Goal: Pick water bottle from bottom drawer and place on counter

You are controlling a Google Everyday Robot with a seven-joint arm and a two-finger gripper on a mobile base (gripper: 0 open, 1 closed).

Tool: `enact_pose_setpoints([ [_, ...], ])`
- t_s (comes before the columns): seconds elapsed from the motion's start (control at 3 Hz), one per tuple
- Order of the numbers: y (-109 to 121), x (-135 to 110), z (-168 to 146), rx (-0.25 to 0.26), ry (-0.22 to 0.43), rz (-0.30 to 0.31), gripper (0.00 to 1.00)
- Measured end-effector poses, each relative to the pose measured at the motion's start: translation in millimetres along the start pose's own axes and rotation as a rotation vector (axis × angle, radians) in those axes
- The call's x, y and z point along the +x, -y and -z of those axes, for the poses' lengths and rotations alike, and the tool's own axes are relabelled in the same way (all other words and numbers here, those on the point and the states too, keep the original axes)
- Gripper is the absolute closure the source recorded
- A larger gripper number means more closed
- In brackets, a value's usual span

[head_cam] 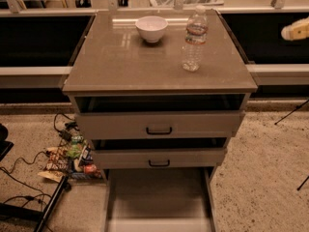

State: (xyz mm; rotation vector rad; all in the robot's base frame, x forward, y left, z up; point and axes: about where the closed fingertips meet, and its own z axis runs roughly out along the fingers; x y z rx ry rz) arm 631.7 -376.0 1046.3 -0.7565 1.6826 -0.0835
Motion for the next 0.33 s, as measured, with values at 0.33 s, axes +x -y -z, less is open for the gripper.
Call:
enact_pose_setpoints([
  [0.33, -42.0, -5.0, 35.9, -0.041, -0.184, 0.145, 0.00],
])
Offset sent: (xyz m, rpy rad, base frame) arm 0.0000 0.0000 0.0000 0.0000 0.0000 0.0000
